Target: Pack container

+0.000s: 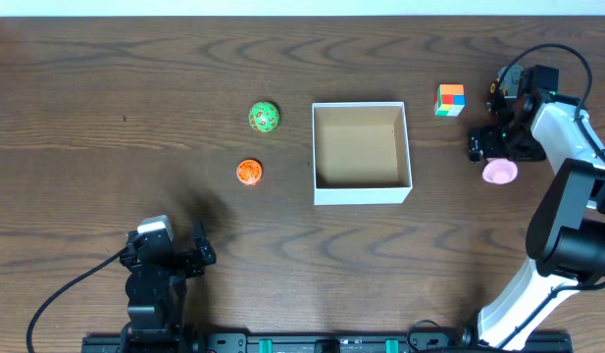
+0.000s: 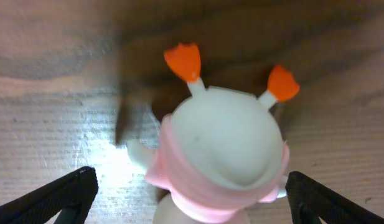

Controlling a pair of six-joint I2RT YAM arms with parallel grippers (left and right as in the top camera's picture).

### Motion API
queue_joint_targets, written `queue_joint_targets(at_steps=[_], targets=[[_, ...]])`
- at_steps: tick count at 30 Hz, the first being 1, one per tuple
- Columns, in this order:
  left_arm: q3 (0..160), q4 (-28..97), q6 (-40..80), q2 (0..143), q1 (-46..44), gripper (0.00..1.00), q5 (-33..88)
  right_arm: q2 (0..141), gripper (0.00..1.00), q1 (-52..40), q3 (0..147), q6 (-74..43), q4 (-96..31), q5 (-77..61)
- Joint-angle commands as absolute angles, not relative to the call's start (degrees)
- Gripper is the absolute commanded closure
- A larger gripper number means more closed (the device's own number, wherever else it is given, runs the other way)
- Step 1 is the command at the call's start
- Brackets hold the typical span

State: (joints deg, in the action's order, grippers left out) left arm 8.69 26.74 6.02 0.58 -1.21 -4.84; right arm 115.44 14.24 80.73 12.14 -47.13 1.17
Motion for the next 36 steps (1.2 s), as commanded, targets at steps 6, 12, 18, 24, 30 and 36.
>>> queue_joint_targets(at_steps=[6,12,18,24,30,36], targets=[[7.6,26.7,6.3,0.3,-0.9,0.02,-4.9,115.4,0.01,17.7,81.7,11.6,-46.9,0.6],[7.6,26.7,6.3,0.3,-0.9,0.02,-4.9,115.4,0.01,18.3,81.7,11.2,-46.6,0.6],[7.6,26.7,6.3,0.3,-0.9,0.02,-4.9,115.4,0.01,17.9,81.5,12.2,-46.6,0.3],[7.6,26.7,6.3,0.3,-0.9,0.02,-4.9,115.5,0.01,17.6,79.9,12.3,-46.7,-0.5],[7.6,26.7,6.3,0.3,-0.9,0.02,-4.9,115.5,0.01,17.6,79.0,12.3,-46.2,-0.5],[7.6,26.7,6.3,0.3,-0.9,0.02,-4.9,115.5,0.01,17.6,79.0,12.3,-44.5,-3.2]])
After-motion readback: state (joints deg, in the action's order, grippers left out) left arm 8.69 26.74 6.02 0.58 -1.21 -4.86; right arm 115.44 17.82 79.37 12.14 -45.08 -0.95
